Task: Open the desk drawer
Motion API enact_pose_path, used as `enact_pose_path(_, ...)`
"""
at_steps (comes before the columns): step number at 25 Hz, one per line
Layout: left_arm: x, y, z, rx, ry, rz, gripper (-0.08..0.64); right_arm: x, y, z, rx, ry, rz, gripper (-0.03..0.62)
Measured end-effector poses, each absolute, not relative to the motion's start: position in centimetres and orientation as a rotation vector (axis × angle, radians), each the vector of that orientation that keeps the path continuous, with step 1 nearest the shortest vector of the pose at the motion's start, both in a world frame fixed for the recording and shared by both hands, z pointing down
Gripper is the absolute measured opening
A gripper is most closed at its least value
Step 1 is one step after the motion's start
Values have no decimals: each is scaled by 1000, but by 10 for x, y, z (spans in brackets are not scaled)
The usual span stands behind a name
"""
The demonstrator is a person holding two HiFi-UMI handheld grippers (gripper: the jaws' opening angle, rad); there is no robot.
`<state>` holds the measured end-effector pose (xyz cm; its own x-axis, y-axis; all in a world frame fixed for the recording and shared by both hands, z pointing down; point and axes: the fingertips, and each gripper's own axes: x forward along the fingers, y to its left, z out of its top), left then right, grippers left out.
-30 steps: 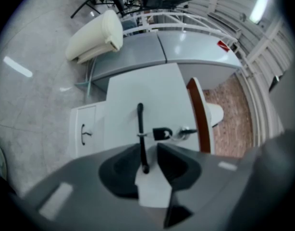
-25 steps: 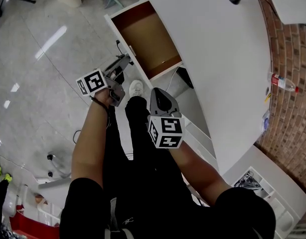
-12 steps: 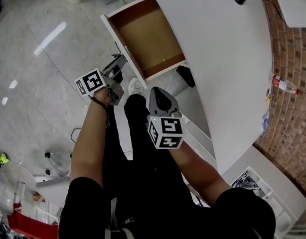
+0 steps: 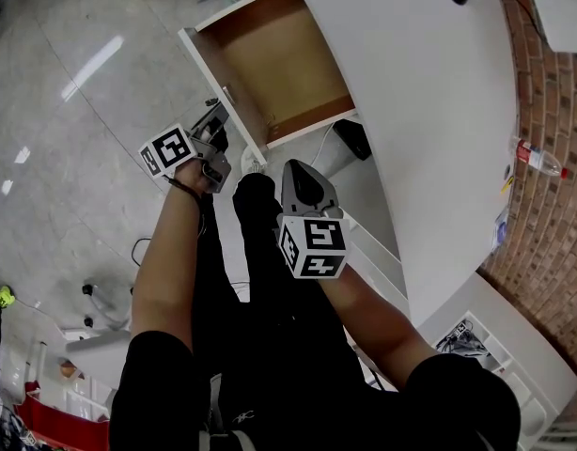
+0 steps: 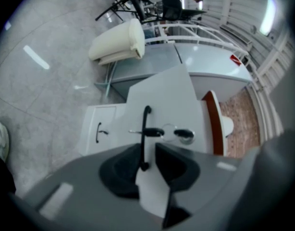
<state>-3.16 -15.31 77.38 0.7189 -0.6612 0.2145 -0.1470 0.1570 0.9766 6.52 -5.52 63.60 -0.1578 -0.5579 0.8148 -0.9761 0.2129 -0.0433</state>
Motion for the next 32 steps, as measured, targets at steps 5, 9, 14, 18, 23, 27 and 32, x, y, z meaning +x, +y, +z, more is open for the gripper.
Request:
enact_pose_path(5,-30,-154,783,1386,-737,-416,60,68,-55,639,1422,-1806,788,-2)
enact_pose_path(9,-29,-156,783,1399,-730,-422,58,73,-55,643,1426,-1797,793,-2)
enact_pose_path(14,-26,-155,788,1400,-715,-404,55,75,-60,643,1430,-1793,796,-2)
enact_pose_path(18,-26,-159,788,1434,-712,-393,42,77,-68,642,1441,-1795,792,-2)
enact_pose_path(23,-37,-149,784,1498,-737,-324,74,74,-73,639,1441,-1802,783,-2)
enact_pose_path(27,-63,-135,780,1526,-858,-237,-2,59,-82,627,1438,-1878,786,-2)
enact_pose_path(32,-97,-127,730,1721,-1059,-124,-3,40,-97,607,1461,-1942,817,-2)
